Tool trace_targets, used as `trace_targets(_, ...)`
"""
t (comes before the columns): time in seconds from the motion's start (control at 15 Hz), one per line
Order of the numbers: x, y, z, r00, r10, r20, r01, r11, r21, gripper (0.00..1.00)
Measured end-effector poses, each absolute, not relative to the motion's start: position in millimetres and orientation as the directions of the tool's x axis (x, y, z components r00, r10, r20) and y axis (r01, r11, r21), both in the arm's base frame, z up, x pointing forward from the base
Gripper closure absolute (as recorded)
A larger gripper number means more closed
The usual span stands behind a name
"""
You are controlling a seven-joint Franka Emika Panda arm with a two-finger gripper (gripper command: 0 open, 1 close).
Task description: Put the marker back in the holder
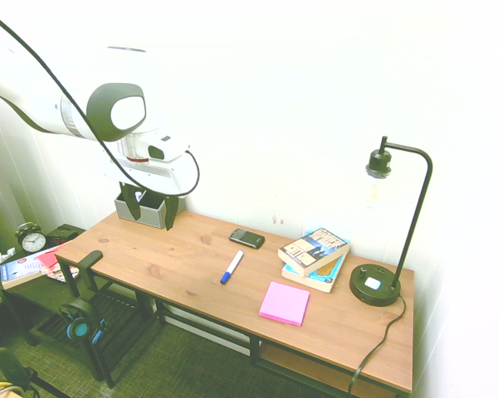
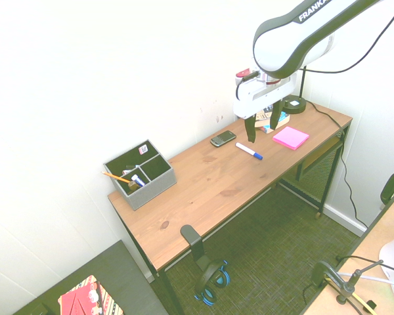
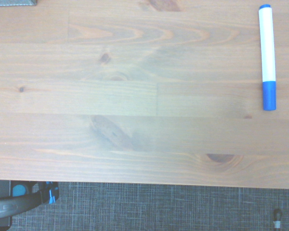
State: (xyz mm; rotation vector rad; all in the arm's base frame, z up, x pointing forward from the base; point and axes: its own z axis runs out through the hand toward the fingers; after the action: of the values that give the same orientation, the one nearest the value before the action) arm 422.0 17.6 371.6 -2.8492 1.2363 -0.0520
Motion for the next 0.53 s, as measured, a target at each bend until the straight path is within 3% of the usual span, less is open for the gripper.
trace_targets(0.53, 434.5, -17.6, 349.1, 0.756, -0.652, 0.066, -0.649, -0.758, -0.065, 0.00)
